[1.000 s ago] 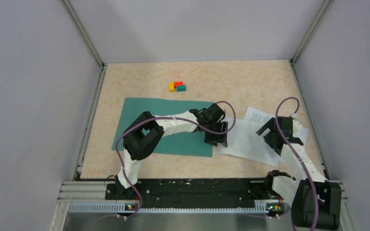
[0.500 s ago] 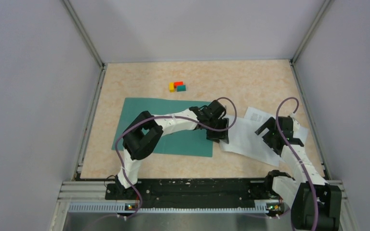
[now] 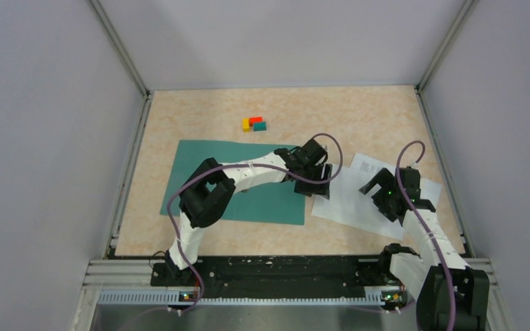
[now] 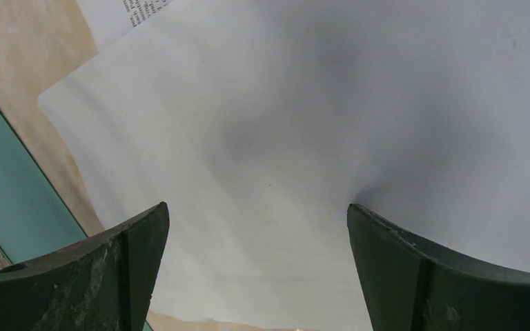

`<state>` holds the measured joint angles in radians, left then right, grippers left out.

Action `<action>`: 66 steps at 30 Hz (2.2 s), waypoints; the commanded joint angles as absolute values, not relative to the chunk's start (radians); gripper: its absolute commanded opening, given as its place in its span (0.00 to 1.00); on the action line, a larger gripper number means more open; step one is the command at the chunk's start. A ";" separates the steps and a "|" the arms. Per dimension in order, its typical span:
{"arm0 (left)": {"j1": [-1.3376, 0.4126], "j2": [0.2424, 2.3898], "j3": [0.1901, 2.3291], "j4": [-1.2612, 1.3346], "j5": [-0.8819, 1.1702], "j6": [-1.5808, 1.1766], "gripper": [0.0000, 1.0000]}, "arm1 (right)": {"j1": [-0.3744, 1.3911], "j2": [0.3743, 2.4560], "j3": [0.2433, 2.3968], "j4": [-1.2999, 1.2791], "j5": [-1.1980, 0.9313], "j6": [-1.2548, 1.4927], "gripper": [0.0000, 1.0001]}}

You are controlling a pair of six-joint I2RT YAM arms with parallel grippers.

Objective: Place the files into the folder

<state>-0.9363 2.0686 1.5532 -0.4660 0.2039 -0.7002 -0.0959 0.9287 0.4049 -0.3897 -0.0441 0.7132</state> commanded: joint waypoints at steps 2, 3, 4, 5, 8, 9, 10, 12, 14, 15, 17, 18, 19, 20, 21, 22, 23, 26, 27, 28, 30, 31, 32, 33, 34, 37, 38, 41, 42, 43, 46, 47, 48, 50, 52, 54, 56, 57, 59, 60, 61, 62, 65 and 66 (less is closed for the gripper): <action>-0.917 2.030 1.506 -0.462 0.152 -0.675 0.72 | -0.094 0.893 0.381 -0.370 -0.103 0.743 0.99; -0.915 2.036 1.505 -0.443 0.184 -0.666 0.73 | -0.091 0.891 0.381 -0.375 -0.084 0.740 0.99; -0.915 2.046 1.508 -0.429 0.203 -0.655 0.73 | -0.091 0.890 0.385 -0.384 -0.065 0.736 0.99; -0.915 2.057 1.517 -0.426 0.223 -0.651 0.74 | -0.091 0.889 0.389 -0.390 -0.052 0.730 0.99; -0.916 2.093 1.553 -0.447 0.263 -0.644 0.75 | -0.091 0.897 0.393 -0.389 -0.038 0.726 0.99; -0.916 2.098 1.555 -0.445 0.275 -0.644 0.75 | -0.091 0.906 0.391 -0.382 -0.037 0.727 0.99; -0.916 2.103 1.555 -0.444 0.283 -0.646 0.75 | -0.091 0.916 0.386 -0.376 -0.041 0.729 0.99; -0.917 2.110 1.557 -0.446 0.292 -0.650 0.75 | -0.091 0.938 0.373 -0.359 -0.049 0.734 0.99; -0.918 2.119 1.558 -0.448 0.300 -0.655 0.74 | -0.089 0.951 0.358 -0.341 -0.057 0.741 0.99; -0.921 2.122 1.560 -0.450 0.297 -0.658 0.74 | -0.087 0.954 0.352 -0.333 -0.058 0.746 0.99; -0.923 2.134 1.573 -0.467 0.294 -0.662 0.73 | -0.077 0.961 0.342 -0.321 -0.060 0.756 0.99; -0.924 2.140 1.574 -0.468 0.298 -0.667 0.72 | -0.071 0.965 0.340 -0.314 -0.061 0.759 0.99; -0.924 2.145 1.575 -0.468 0.301 -0.672 0.72 | -0.064 0.968 0.340 -0.312 -0.062 0.764 0.99; -0.924 2.147 1.576 -0.466 0.304 -0.676 0.72 | -0.057 0.973 0.343 -0.310 -0.059 0.766 0.99; -0.925 2.149 1.576 -0.462 0.308 -0.681 0.71 | -0.051 0.977 0.346 -0.309 -0.057 0.768 0.99; -0.924 2.149 1.575 -0.459 0.314 -0.685 0.71 | -0.045 0.982 0.346 -0.306 -0.054 0.769 0.99; -0.923 2.149 1.577 -0.453 0.320 -0.689 0.70 | -0.040 0.985 0.347 -0.303 -0.054 0.772 0.99; -0.921 2.145 1.589 -0.450 0.326 -0.698 0.68 | -0.026 0.995 0.347 -0.294 -0.054 0.779 0.99; -0.918 2.141 1.593 -0.452 0.327 -0.701 0.66 | -0.022 0.996 0.347 -0.293 -0.053 0.780 0.99; -0.915 2.136 1.595 -0.450 0.324 -0.707 0.65 | -0.021 0.997 0.347 -0.292 -0.053 0.781 0.99; -0.907 2.120 1.594 -0.449 0.320 -0.723 0.62 | -0.018 0.995 0.346 -0.293 -0.049 0.780 0.99; -0.899 2.112 1.587 -0.439 0.325 -0.734 0.62 | -0.018 0.994 0.344 -0.292 -0.050 0.780 0.99; -0.894 2.101 1.577 -0.422 0.334 -0.744 0.61 | -0.018 0.996 0.343 -0.290 -0.053 0.781 0.99; -0.888 2.093 1.567 -0.402 0.341 -0.756 0.61 | -0.018 0.997 0.341 -0.288 -0.057 0.781 0.99; -0.884 2.089 1.561 -0.388 0.346 -0.763 0.60 | -0.018 0.998 0.338 -0.285 -0.059 0.782 0.99; -0.877 2.095 1.577 -0.379 0.352 -0.766 0.58 | -0.016 0.996 0.335 -0.284 -0.063 0.781 0.99; -0.877 2.102 1.588 -0.385 0.349 -0.765 0.57 | -0.017 0.995 0.334 -0.284 -0.064 0.781 0.99; -0.877 2.123 1.609 -0.404 0.329 -0.762 0.53 | -0.017 0.984 0.339 -0.295 -0.064 0.778 0.99; -0.877 2.128 1.615 -0.409 0.321 -0.761 0.51 | -0.017 0.979 0.341 -0.299 -0.064 0.775 0.99; -0.877 2.132 1.620 -0.413 0.314 -0.759 0.50 | -0.017 0.974 0.343 -0.303 -0.064 0.774 0.99; -0.877 2.142 1.640 -0.435 0.287 -0.747 0.41 | -0.017 0.959 0.349 -0.316 -0.066 0.772 0.99; -0.877 2.143 1.644 -0.440 0.280 -0.741 0.38 | -0.016 0.954 0.354 -0.321 -0.067 0.770 0.99; -0.877 2.145 1.651 -0.446 0.275 -0.733 0.36 | -0.016 0.950 0.357 -0.325 -0.067 0.770 0.99; -0.877 2.148 1.664 -0.458 0.264 -0.722 0.32 | -0.016 0.943 0.359 -0.332 -0.067 0.767 0.99; -0.878 2.153 1.680 -0.472 0.255 -0.709 0.22 | -0.016 0.937 0.363 -0.338 -0.064 0.763 0.99; -0.879 2.149 1.699 -0.496 0.237 -0.686 0.11 | -0.015 0.927 0.385 -0.359 -0.060 0.749 0.98; -0.878 2.136 1.717 -0.531 0.203 -0.655 0.01 | -0.010 0.902 0.423 -0.394 -0.043 0.723 0.98; -0.878 2.128 1.726 -0.542 0.189 -0.633 0.00 | -0.007 0.888 0.450 -0.407 -0.038 0.711 0.98; -0.878 2.108 1.745 -0.567 0.167 -0.586 0.00 | -0.006 0.871 0.507 -0.427 -0.034 0.683 0.98; -0.877 2.099 1.757 -0.581 0.161 -0.559 0.00 | -0.006 0.870 0.539 -0.431 -0.042 0.664 0.98; -0.877 2.087 1.771 -0.604 0.146 -0.530 0.00 | -0.005 0.871 0.570 -0.429 -0.059 0.643 0.98; -0.878 2.070 1.781 -0.625 0.128 -0.497 0.00 | 0.019 0.877 0.605 -0.423 -0.082 0.622 0.99; -0.877 1.979 1.775 -0.666 0.061 -0.379 0.00 | 0.027 0.910 0.713 -0.387 -0.189 0.554 0.99; -0.877 1.937 1.765 -0.674 0.042 -0.329 0.00 | 0.031 0.916 0.742 -0.356 -0.231 0.538 0.99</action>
